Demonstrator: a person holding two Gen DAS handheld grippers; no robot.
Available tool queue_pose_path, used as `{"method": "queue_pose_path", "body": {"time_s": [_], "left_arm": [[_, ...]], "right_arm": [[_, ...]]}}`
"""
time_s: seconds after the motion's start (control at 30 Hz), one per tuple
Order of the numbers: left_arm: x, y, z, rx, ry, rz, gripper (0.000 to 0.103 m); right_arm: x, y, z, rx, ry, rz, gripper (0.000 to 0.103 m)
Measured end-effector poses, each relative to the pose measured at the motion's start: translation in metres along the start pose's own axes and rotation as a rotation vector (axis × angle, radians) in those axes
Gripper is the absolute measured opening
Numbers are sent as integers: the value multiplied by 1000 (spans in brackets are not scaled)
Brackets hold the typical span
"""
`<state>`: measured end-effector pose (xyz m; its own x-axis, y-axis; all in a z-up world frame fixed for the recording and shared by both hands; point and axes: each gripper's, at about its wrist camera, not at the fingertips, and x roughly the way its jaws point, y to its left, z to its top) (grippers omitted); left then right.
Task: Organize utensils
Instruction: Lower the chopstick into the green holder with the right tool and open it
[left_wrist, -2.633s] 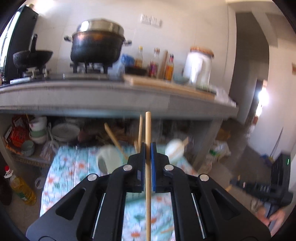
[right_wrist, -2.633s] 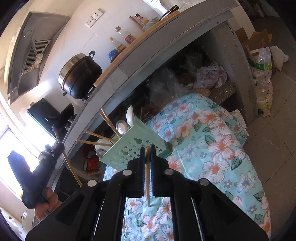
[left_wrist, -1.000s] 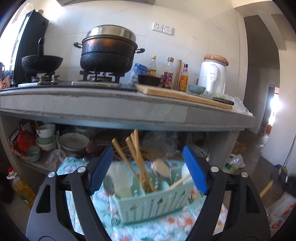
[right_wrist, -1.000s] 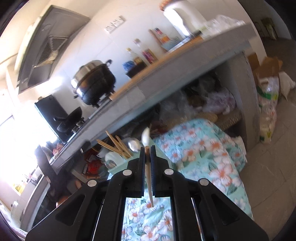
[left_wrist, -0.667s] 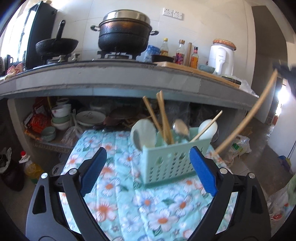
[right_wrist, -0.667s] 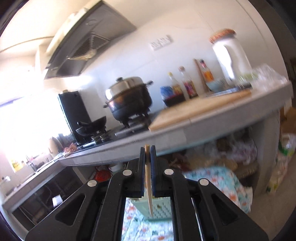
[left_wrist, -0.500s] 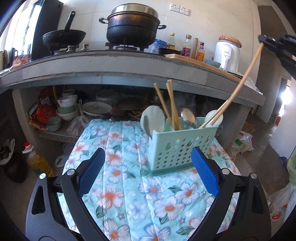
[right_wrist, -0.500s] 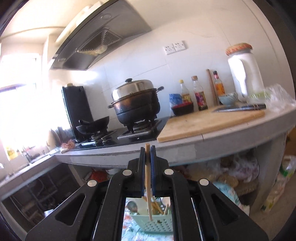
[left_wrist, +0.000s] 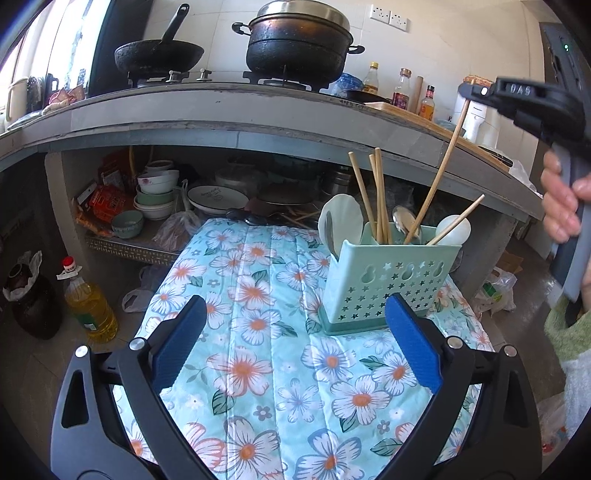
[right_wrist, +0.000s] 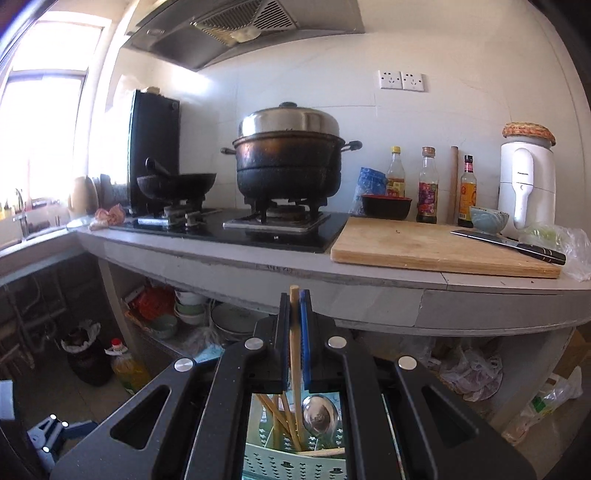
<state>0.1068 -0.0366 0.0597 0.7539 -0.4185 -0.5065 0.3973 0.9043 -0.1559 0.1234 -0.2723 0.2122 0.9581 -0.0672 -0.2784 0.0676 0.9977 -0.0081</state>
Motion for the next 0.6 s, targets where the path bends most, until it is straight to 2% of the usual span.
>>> {"method": "queue_pose_path", "body": {"time_s": [0.1, 0.17, 0.23, 0.27, 0.3, 0.43, 0.53, 0.6], "left_arm": [[1, -1, 0, -5, 4, 4, 94], [1, -2, 0, -4, 7, 4, 94], [1, -5, 0, 1, 6, 4, 94], [1, -6, 0, 5, 5, 4, 94], [1, -8, 0, 10, 3, 5, 94], [1, -17, 0, 27, -1, -1, 94], [0, -25, 0, 41, -3, -6, 94], [-1, -32, 1, 52, -7, -5, 94]], "right_arm": [[9, 22, -24, -96, 48, -7, 6], [9, 30, -36, -137, 86, 33, 7], [0, 32, -46, -124, 102, 81, 19], [-7, 30, -48, -106, 97, 92, 30], [-18, 24, -50, -65, 87, 110, 35], [-59, -3, -54, 86, 51, 153, 42], [-87, -18, -66, 162, 43, 138, 47], [-98, -21, -78, 176, 64, 83, 54]]}}
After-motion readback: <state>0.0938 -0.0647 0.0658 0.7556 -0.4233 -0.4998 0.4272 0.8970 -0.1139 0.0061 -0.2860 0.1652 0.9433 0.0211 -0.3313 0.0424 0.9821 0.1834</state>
